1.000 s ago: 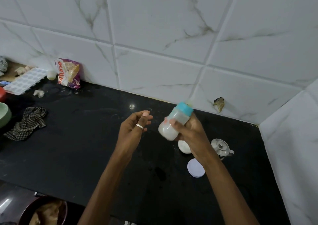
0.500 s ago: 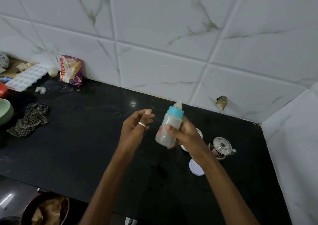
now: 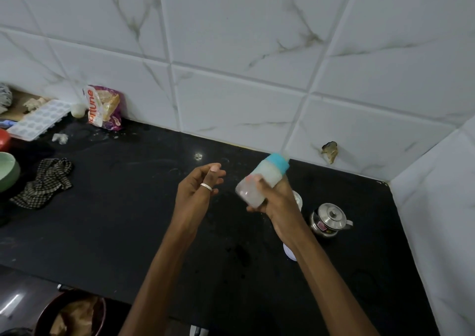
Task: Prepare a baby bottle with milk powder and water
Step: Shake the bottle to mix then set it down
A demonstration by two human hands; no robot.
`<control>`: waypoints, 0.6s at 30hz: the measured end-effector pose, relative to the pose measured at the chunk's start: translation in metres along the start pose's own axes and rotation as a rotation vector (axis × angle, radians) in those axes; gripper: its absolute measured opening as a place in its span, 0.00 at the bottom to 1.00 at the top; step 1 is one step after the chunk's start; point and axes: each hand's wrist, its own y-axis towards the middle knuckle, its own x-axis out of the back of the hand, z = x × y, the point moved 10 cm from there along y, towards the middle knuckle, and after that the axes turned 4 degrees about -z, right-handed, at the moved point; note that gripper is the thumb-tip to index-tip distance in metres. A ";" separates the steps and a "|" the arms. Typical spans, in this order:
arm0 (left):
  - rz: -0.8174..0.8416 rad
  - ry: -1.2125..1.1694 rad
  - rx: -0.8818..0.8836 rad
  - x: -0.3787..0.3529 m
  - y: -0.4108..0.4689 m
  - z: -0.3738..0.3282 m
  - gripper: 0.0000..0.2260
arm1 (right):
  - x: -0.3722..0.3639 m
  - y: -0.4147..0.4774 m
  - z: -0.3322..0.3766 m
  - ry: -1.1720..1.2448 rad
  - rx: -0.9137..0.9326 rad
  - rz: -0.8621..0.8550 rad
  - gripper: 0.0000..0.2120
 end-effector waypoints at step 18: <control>0.009 -0.039 0.011 -0.001 -0.001 0.006 0.09 | -0.004 -0.008 -0.002 -0.026 -0.018 0.114 0.24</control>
